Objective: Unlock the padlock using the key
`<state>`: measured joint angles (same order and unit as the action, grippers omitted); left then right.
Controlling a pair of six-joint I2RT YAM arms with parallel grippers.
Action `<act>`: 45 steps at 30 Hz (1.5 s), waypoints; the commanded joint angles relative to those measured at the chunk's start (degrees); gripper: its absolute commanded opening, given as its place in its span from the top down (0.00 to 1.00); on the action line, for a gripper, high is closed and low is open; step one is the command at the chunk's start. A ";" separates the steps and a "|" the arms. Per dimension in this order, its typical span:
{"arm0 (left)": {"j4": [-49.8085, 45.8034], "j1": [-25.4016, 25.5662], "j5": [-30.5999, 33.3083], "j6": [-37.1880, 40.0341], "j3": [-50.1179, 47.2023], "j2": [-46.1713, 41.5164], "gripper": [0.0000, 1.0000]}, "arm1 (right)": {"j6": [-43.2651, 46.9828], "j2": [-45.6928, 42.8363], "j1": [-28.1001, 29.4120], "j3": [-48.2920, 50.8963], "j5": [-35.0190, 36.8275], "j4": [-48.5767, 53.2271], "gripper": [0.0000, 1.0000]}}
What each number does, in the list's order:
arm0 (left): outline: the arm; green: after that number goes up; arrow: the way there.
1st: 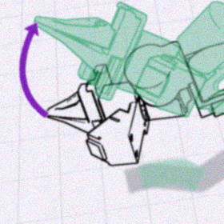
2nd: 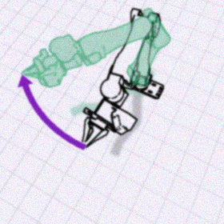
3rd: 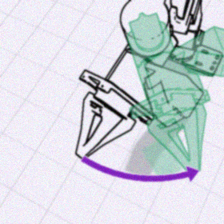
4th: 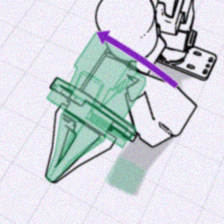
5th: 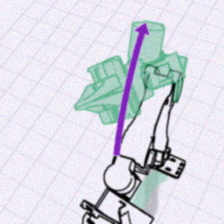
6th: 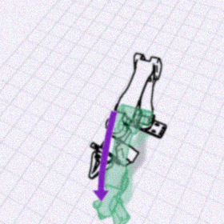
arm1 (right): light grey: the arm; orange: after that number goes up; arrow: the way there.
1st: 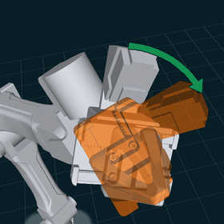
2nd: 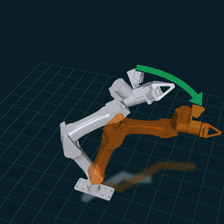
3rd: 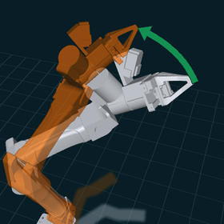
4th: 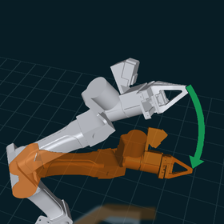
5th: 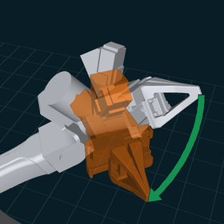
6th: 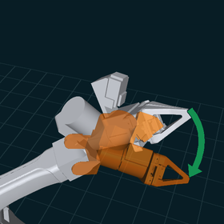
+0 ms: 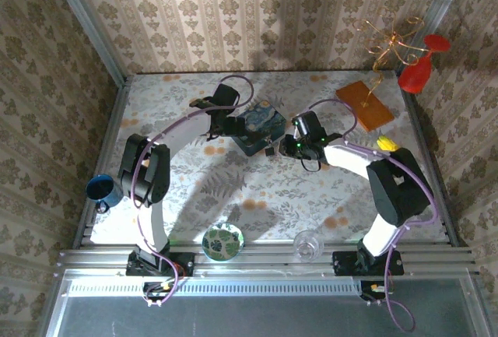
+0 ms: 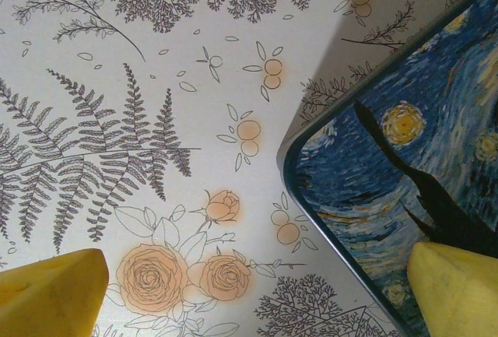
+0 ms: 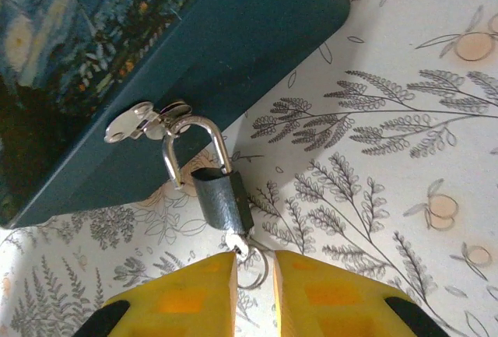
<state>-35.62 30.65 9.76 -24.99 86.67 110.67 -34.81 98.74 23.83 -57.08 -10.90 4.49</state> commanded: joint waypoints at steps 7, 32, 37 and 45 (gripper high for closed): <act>-5.60 -0.24 2.80 2.58 -0.60 2.60 0.00 | 0.67 7.63 -0.80 -6.15 -4.55 -2.82 0.77; -5.69 -0.82 2.19 1.89 0.25 3.54 0.00 | -3.46 14.11 -0.89 -7.18 -8.44 -9.52 0.78; -5.76 -0.86 2.41 1.88 0.16 3.32 0.00 | -4.55 14.59 -1.08 -6.18 -9.16 -11.22 0.83; -5.76 -0.95 2.64 1.91 -0.11 3.07 0.00 | -8.01 13.86 -2.19 -3.49 -11.80 -16.31 0.95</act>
<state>-36.84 30.59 10.33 -24.18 88.33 111.70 -40.91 112.16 22.31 -61.71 -20.88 -8.99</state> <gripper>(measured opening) 0.998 0.060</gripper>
